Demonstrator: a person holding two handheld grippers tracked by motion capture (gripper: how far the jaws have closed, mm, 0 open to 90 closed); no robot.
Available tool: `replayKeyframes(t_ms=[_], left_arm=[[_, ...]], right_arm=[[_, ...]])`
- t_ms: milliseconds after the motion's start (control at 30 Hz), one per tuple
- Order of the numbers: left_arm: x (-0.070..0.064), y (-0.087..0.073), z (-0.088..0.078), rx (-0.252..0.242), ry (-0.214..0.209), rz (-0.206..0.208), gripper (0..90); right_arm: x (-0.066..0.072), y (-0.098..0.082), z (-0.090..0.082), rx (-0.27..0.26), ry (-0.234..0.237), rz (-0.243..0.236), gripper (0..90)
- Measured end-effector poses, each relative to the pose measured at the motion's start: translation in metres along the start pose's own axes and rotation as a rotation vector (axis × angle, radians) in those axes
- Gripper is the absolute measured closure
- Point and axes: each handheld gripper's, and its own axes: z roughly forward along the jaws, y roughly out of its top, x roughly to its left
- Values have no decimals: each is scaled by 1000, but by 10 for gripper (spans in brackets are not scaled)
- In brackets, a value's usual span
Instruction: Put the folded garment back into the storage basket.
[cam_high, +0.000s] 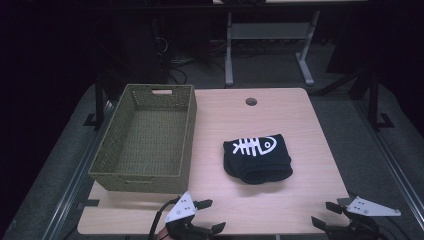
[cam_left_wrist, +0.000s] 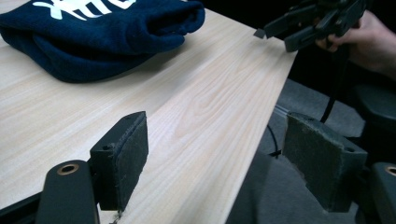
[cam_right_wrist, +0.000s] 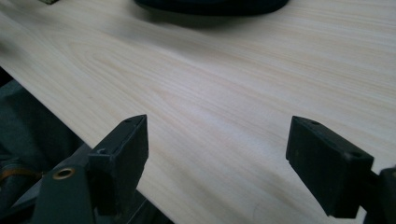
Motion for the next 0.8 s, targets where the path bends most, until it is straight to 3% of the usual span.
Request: replayKeyframes(t_ms=[233,300,533,600,800], left_arm=[[0,13,10,11,13,9,228],[3,18,12,11,11,-2,227],[12,29,13,-52,43,-32,223],[15,32,14,-66,37,-57,221],[18,38,23,-62,67,-55,212]], right_arm=[[-6,18,-1,-17,42,14,188],[-6,23,-1,-9,24,8,177],[-8,37,-1,-29,55,6,173],[-9,40,-1,-35,62,3,168],[-11,53,-4,-67,66,-11,164]])
